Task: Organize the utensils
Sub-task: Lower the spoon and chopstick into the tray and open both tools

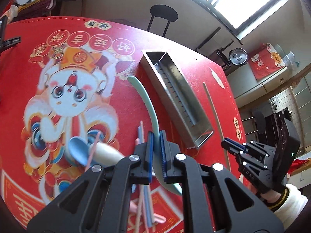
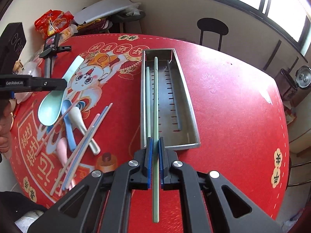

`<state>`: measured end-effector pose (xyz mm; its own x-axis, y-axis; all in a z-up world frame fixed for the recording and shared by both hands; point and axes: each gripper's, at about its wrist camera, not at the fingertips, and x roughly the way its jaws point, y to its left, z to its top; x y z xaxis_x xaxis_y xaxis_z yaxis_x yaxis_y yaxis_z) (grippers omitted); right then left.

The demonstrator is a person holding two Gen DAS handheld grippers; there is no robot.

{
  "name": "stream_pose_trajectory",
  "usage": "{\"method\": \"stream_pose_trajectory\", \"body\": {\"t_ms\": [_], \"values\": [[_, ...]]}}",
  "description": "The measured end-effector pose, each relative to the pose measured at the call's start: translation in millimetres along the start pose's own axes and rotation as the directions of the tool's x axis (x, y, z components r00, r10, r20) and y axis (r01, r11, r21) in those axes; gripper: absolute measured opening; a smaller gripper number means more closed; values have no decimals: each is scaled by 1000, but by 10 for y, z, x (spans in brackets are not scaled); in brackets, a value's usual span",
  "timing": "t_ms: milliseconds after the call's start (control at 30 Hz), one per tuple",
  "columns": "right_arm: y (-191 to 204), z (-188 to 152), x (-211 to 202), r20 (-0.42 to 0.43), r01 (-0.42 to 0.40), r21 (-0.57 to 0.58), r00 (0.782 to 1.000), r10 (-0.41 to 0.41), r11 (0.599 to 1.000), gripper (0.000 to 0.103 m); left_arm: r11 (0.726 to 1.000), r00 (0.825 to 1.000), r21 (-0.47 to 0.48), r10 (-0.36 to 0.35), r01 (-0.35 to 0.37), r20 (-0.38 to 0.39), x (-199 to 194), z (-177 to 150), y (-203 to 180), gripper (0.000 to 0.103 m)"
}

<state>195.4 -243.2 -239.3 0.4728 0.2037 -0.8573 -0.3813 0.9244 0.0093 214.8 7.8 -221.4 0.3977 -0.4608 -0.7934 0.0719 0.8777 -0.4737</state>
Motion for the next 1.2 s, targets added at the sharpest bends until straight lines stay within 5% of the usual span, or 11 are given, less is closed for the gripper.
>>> {"method": "stream_pose_trajectory", "body": {"t_ms": [233, 667, 933, 967, 1200], "values": [[-315, 380, 362, -34, -18, 9, 999, 18, 1000, 6, 997, 998, -56, -46, 44, -42, 644, 599, -272, 11], [-382, 771, 837, -83, -27, -25, 996, 25, 999, 6, 993, 998, -107, 36, -41, -52, 1337, 1100, -309, 11], [-420, 832, 1006, -89, -20, -2, 996, 19, 1000, 7, 991, 991, -53, 118, -121, -66, 1546, 1226, -354, 12], [-426, 839, 993, -77, -6, 3, 997, 6, 1000, 7, 990, 989, -50, 130, -133, -65, 1558, 1233, -359, 19], [-487, 877, 715, -14, 9, 25, 1000, -9, 1000, 9, 993, 993, -24, 118, -119, -22, 1317, 1225, -349, 26]]}}
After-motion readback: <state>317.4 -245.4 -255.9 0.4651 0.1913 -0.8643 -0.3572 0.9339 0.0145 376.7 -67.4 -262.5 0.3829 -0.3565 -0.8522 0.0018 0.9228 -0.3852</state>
